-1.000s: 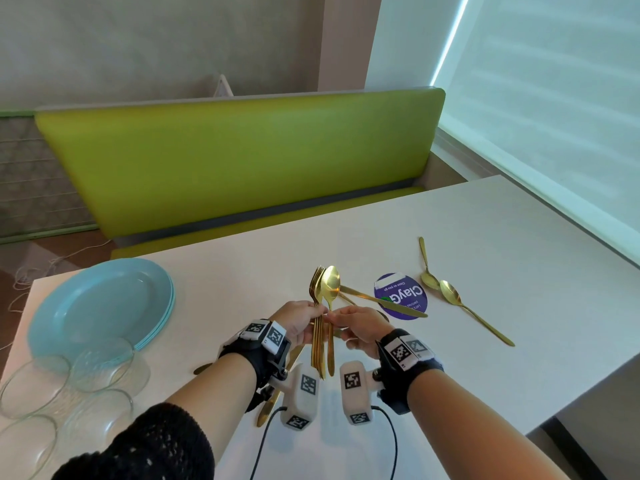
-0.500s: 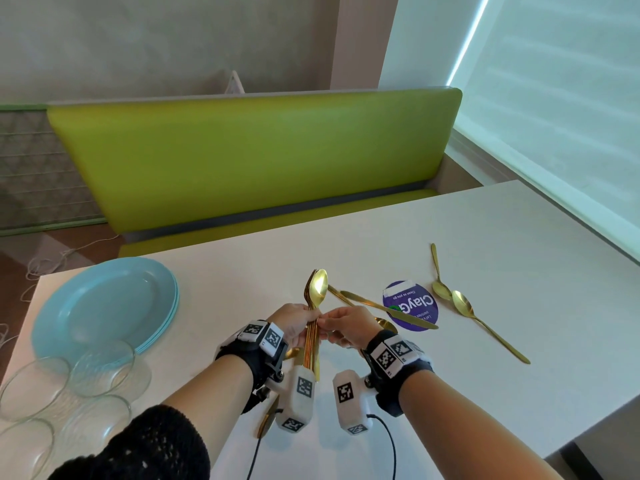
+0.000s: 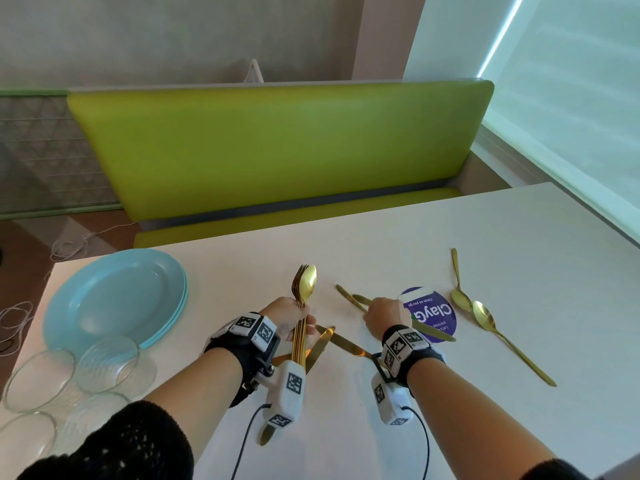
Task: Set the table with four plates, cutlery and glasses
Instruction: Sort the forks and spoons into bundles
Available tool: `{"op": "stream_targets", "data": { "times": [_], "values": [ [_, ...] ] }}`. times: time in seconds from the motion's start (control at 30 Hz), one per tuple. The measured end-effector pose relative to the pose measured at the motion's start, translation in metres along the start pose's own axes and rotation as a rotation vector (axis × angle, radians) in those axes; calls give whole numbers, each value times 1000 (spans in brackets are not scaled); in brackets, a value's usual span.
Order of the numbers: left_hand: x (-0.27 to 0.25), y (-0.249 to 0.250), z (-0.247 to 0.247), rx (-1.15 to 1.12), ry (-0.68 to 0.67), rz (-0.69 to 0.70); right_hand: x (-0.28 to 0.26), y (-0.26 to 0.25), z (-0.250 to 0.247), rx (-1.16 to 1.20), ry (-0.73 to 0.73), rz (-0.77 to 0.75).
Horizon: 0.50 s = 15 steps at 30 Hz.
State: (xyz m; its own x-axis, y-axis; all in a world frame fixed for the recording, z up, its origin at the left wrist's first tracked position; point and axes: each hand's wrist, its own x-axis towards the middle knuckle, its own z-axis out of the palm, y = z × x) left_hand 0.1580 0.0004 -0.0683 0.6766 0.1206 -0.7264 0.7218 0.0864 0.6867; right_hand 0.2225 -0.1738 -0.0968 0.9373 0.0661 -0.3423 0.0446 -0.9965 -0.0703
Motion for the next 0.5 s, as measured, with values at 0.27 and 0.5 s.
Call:
{"op": "stream_targets", "data": {
  "times": [0.27, 0.5],
  "values": [
    [1, 9, 3, 152, -4, 55, -1, -5, -3, -89, -59, -42],
    [9, 24, 18, 385, 72, 208, -14, 4, -30, -314, 94, -436]
  ]
}}
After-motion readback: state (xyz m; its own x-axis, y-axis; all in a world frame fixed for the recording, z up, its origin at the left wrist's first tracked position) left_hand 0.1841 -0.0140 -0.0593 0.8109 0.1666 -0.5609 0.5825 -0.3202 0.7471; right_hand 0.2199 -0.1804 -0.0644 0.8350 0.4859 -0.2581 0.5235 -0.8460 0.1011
